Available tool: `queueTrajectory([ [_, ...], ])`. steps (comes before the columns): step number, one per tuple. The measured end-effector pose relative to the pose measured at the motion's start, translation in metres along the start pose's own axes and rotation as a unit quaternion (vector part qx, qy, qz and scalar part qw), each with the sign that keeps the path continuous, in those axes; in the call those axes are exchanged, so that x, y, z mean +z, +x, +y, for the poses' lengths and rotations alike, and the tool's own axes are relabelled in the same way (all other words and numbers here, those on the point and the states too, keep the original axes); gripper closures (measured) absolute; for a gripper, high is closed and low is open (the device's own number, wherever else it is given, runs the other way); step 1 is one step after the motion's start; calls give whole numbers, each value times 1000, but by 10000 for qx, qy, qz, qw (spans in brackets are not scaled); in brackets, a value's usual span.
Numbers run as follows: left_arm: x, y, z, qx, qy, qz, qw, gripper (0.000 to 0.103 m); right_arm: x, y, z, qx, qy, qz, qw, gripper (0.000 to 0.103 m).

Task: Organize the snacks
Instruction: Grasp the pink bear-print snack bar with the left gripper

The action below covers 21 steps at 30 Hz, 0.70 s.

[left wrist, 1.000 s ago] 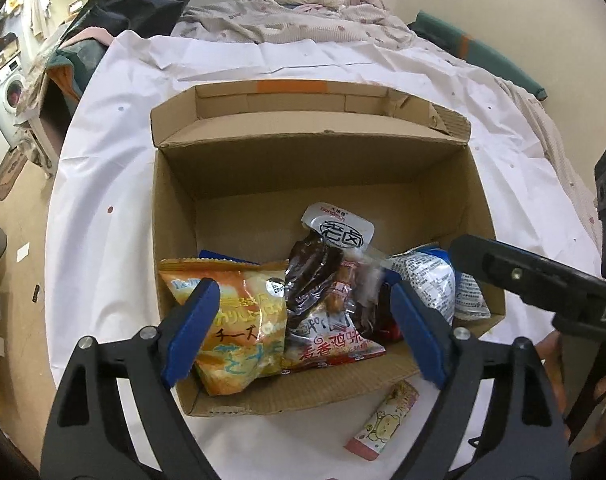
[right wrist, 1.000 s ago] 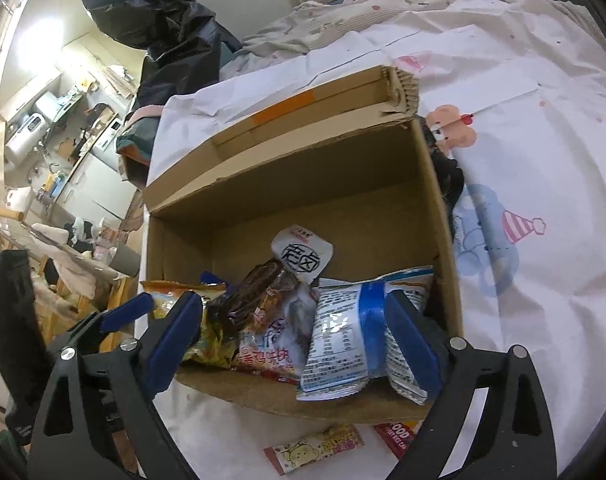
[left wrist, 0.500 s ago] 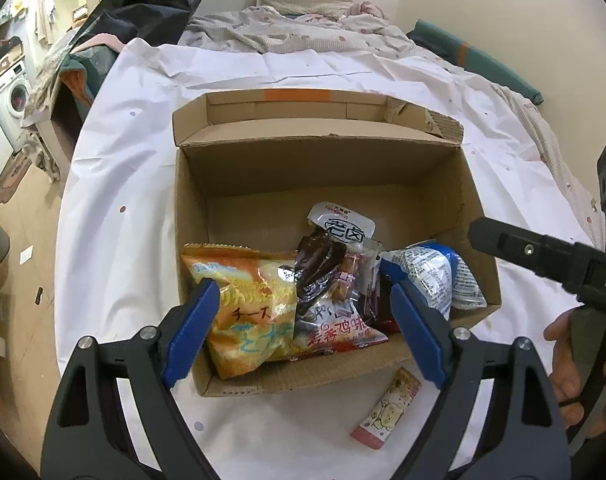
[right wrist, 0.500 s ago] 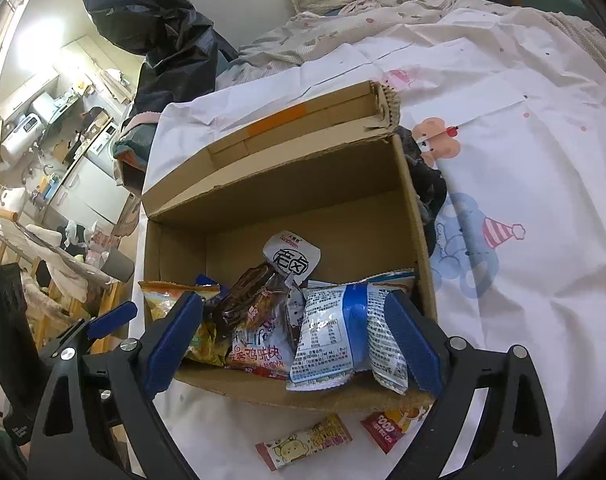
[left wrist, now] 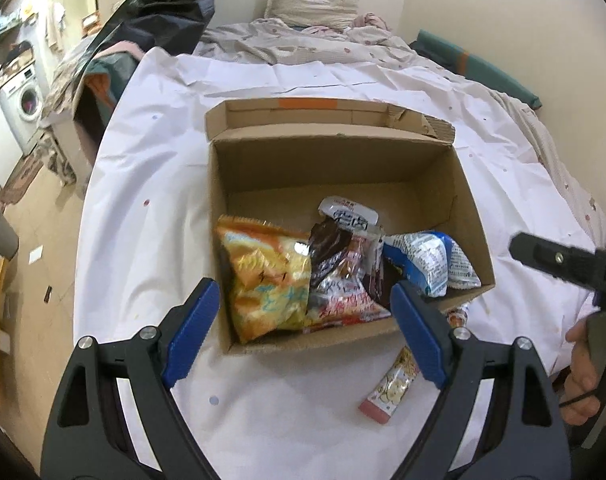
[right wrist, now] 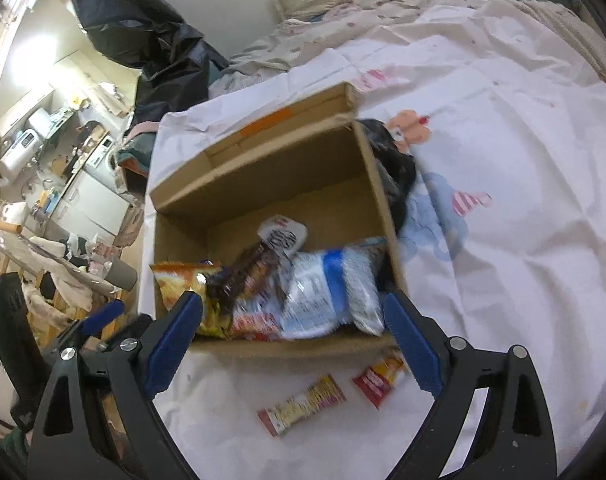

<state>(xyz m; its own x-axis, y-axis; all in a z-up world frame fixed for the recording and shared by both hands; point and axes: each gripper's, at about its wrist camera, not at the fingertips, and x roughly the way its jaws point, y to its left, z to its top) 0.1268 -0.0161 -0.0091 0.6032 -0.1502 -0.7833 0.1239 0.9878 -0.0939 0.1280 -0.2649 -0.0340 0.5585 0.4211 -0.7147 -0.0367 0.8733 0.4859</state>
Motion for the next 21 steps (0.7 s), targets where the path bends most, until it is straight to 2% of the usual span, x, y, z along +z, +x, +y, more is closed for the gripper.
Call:
queueTrajectory([
  [3, -11, -3, 3, -121, -93, 122, 9998, 18, -19, -7, -13, -213, 158, 139, 9996, 8],
  [8, -34, 6, 0, -225, -119, 475, 9985, 18, -52, -16, -43, -327, 759, 331, 9960, 8],
  [12, -50, 27, -21, -409, 183, 939, 9946, 18, -59, -16, -55, -484, 918, 394, 9938, 8],
  [14, -57, 42, -39, -512, 545, 1217, 9897, 18, -57, -16, -58, -518, 983, 362, 9932, 8],
  [17, -73, 71, -68, -850, 983, 1840, 9743, 18, -54, -16, -59, -512, 1037, 339, 9927, 8],
  [21, -88, 93, -98, -710, 1695, 2114, 9600, 18, -54, -14, -61, -583, 1033, 392, 9922, 8],
])
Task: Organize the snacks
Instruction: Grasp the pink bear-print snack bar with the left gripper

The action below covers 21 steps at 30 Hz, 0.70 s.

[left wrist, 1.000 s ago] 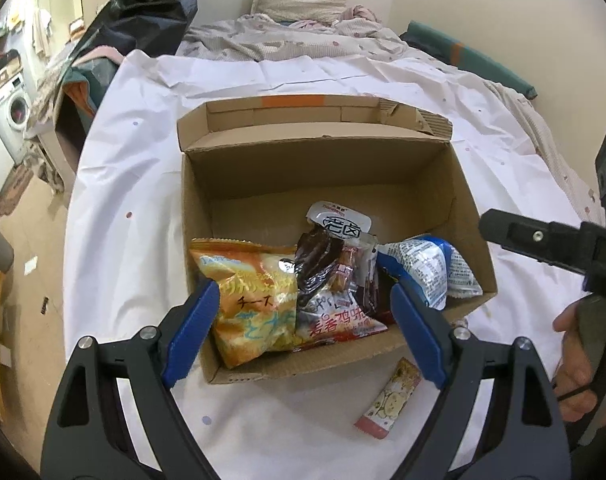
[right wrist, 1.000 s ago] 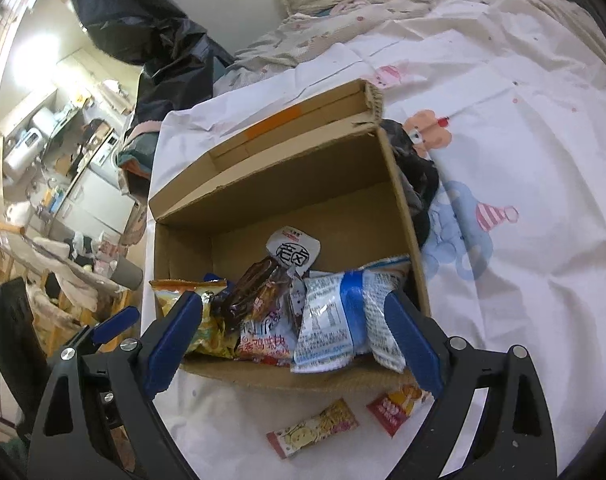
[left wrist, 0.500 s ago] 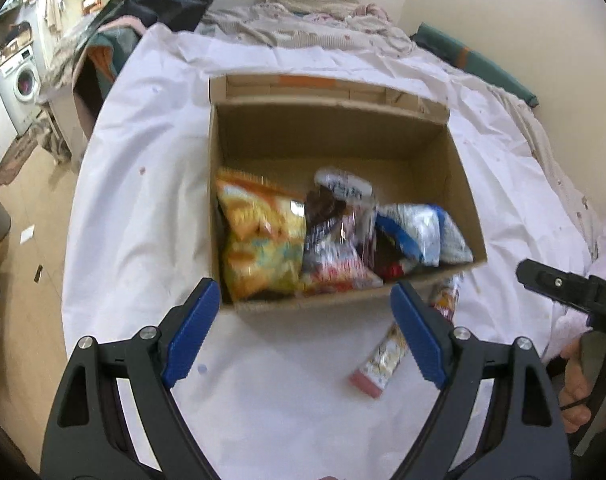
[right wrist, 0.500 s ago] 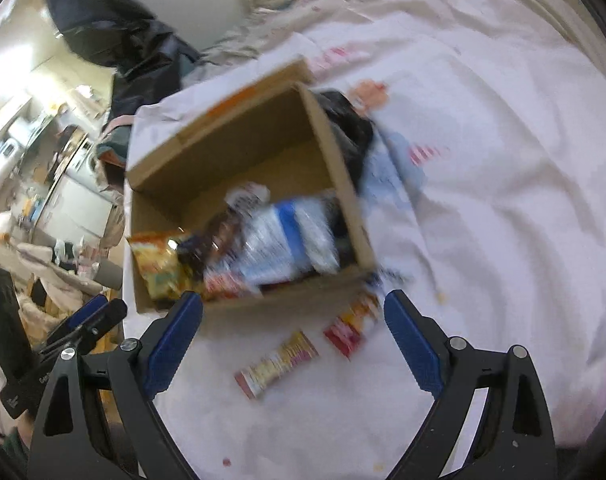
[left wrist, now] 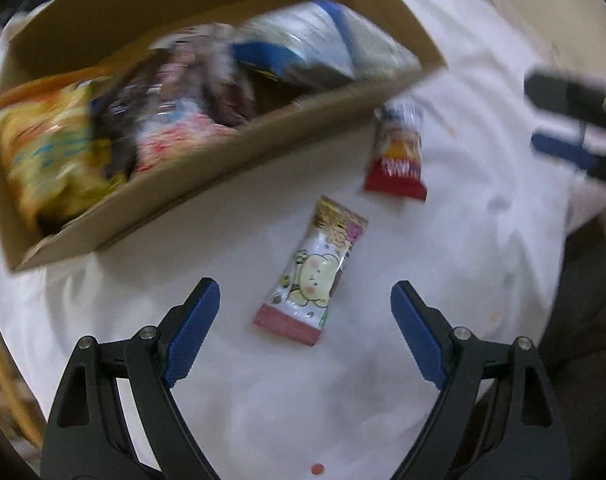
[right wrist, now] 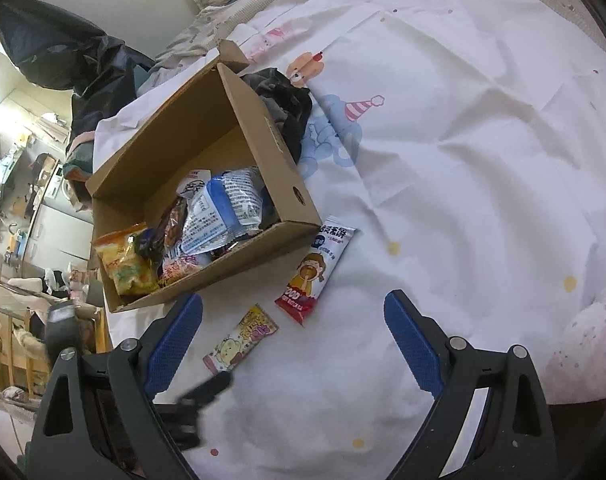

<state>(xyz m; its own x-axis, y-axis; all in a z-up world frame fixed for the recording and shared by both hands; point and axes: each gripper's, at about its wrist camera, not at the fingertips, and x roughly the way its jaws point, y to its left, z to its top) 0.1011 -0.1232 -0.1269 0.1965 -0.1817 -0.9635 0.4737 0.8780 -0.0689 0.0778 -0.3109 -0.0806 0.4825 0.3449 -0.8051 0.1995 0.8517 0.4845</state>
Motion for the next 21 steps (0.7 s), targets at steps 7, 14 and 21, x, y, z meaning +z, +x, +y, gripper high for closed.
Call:
queueTrajectory([
  [7, 13, 20, -18, -137, 263, 113, 9995, 28, 2, -1, -13, -59, 227, 5, 9997, 8],
  [14, 11, 31, -23, -94, 396, 220, 9989, 81, 6, 2, -11, -51, 247, 16, 9997, 8],
  [21, -5, -12, -10, 46, 62, 100, 9999, 81, 5, 6, -1, -59, 152, 55, 9999, 8],
])
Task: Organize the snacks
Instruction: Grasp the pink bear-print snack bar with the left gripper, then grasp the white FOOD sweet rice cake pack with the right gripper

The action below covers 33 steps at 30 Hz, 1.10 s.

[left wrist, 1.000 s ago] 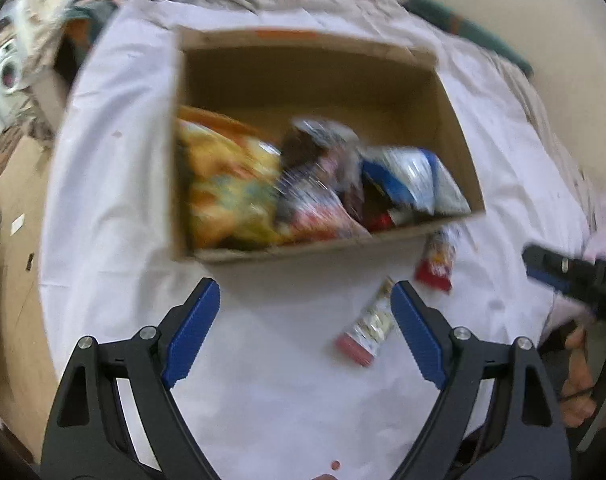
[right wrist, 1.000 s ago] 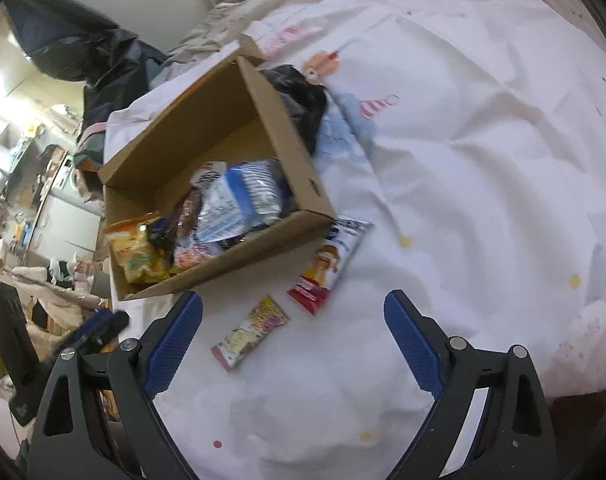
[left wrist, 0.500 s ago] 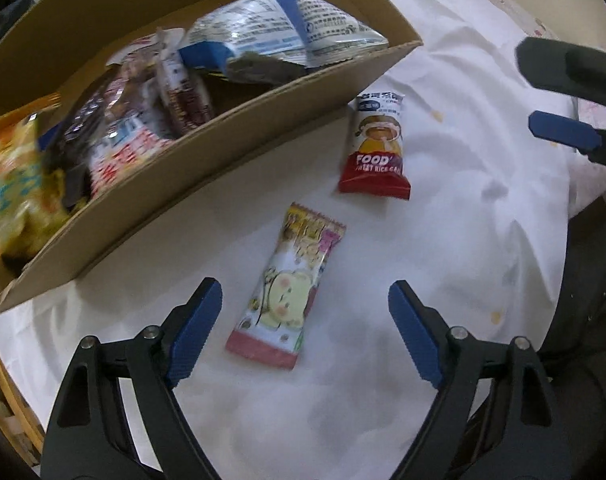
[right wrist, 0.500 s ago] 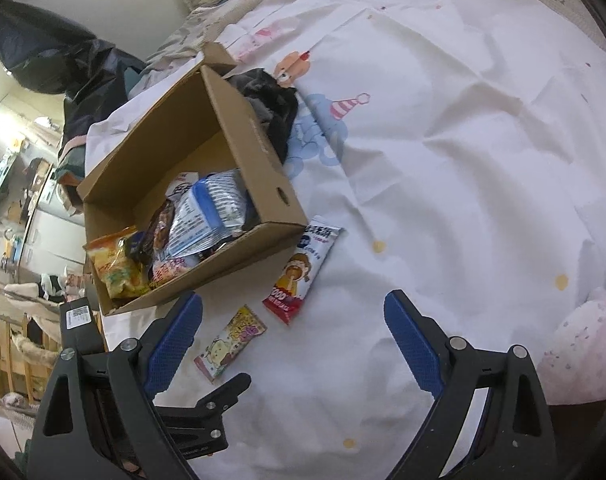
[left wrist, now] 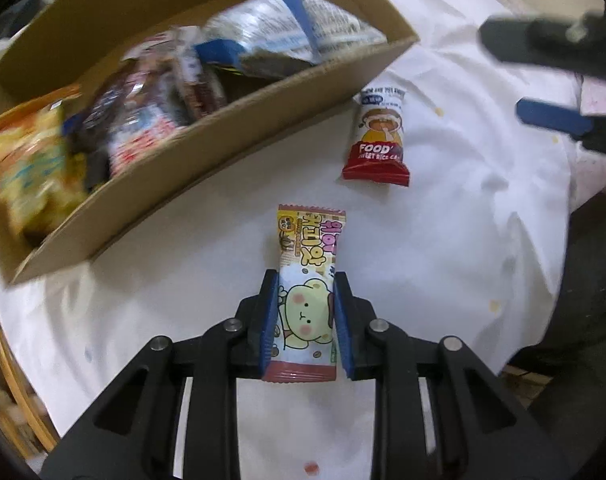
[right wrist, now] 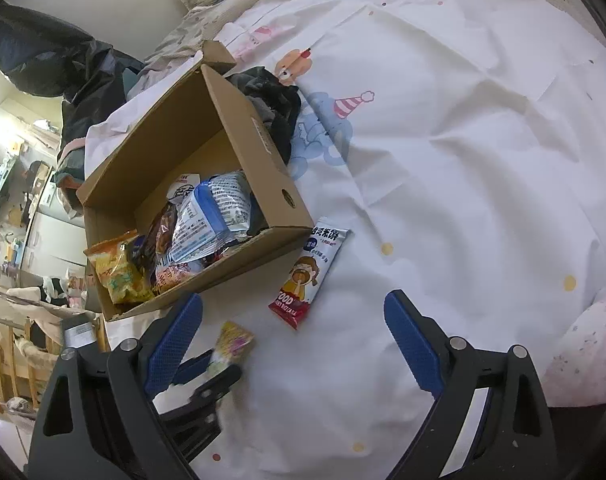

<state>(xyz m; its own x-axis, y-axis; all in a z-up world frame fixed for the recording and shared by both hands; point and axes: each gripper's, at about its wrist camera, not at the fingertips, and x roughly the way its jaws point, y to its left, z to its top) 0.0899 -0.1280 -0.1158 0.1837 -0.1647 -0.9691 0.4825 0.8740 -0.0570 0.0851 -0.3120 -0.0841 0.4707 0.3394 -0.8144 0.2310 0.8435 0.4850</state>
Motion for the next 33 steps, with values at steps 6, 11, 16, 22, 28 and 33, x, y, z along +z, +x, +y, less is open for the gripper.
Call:
queueTrajectory([
  [6, -18, -57, 27, -55, -680, -302, 9972, 81, 0, 7, 4, -97, -41, 97, 9999, 8],
  [11, -37, -84, 59, 93, -1376, -583, 9887, 81, -5, 30, 12, -414, -238, 433, 9979, 8],
  [16, -39, -86, 81, 101, -1833, -750, 9801, 81, -1, 67, 29, -973, -694, 689, 9904, 8],
  [22, -35, -81, 90, 126, -2030, -793, 9759, 80, 6, 111, 40, -1547, -1118, 880, 9777, 11],
  [28, -36, -80, 90, 77, -2084, -776, 9749, 80, 2, 127, 45, -2088, -1478, 893, 9626, 28],
  [33, -36, -82, 87, 91, -2052, -806, 9753, 80, 0, 119, 38, -2240, -1546, 796, 9589, 62],
])
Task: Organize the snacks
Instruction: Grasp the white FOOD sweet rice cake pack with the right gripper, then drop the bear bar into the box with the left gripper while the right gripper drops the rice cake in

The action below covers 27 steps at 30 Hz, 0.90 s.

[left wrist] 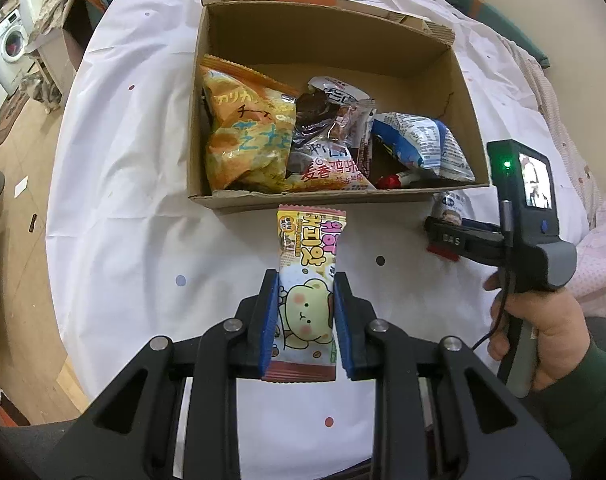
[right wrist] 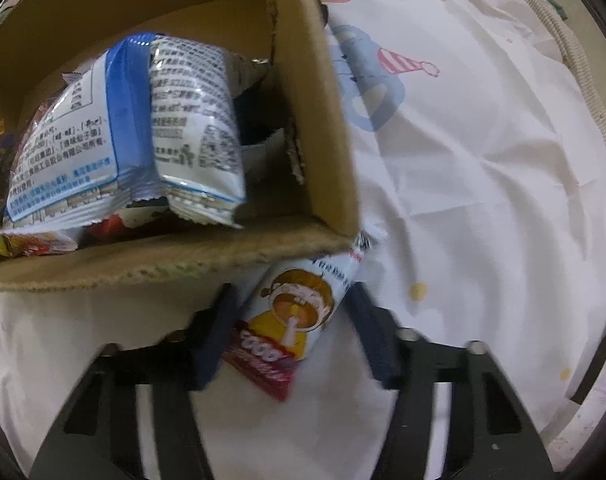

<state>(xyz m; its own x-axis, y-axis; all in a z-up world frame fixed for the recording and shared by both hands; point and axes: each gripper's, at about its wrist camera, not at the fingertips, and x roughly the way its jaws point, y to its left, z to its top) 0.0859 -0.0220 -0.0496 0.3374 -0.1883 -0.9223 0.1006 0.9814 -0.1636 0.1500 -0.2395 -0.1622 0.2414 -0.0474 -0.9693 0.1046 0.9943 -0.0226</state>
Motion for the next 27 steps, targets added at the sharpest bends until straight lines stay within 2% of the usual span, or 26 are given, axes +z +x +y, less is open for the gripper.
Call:
queueTrajectory([
  [5, -1, 3, 2, 122, -16, -5, 9999, 80, -12, -6, -22, 219, 283, 19, 9994, 71],
  [16, 0, 16, 10, 507, -97, -50, 9987, 80, -40, -38, -50, 837, 518, -44, 9951, 71],
  [21, 0, 18, 13, 607, -112, -90, 9981, 80, -54, -56, -35, 1165, 362, -127, 9924, 71],
  [27, -2, 6, 7, 596, -57, -361, 9975, 80, -62, -98, -10, 1817, -30, -745, 9805, 71],
])
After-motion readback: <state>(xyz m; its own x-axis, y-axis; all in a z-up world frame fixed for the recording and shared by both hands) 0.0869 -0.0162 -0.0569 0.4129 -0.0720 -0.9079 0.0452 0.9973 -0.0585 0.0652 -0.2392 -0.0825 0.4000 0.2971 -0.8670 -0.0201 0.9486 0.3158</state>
